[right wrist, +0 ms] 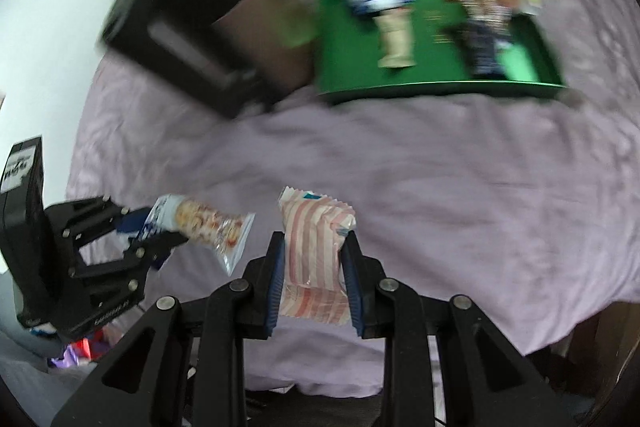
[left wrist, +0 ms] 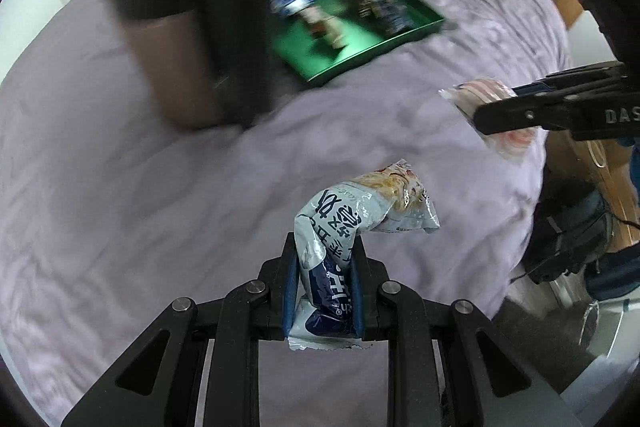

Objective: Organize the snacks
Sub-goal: 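Carry the blue-white bag and pink-striped pack over the green tray with both tools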

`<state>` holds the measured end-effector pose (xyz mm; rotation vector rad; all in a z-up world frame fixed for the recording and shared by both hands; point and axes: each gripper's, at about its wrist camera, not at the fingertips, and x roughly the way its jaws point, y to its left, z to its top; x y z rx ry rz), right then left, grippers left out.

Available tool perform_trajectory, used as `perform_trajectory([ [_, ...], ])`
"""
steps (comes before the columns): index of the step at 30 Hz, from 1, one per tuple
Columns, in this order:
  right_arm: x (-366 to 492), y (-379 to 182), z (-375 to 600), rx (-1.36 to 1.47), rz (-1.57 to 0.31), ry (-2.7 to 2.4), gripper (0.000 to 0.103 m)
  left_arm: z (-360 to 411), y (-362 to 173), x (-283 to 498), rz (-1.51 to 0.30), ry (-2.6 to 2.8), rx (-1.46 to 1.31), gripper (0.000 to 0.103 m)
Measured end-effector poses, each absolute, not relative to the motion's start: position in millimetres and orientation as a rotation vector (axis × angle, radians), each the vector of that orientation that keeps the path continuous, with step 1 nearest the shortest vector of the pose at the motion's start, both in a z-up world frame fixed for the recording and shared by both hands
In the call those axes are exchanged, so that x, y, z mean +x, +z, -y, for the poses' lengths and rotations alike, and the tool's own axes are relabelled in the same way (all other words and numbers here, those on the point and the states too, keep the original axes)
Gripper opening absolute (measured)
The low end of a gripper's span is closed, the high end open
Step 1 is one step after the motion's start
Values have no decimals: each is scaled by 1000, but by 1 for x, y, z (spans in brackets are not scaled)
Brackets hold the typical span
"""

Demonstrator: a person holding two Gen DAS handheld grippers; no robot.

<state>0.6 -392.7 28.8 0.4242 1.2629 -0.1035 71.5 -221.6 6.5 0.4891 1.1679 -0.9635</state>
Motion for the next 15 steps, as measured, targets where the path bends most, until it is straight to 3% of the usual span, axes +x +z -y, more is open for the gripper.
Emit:
perform_trajectory([
  [15, 40, 39, 542, 378, -1092, -283, 0, 411, 17, 132, -1096, -912, 316, 18],
])
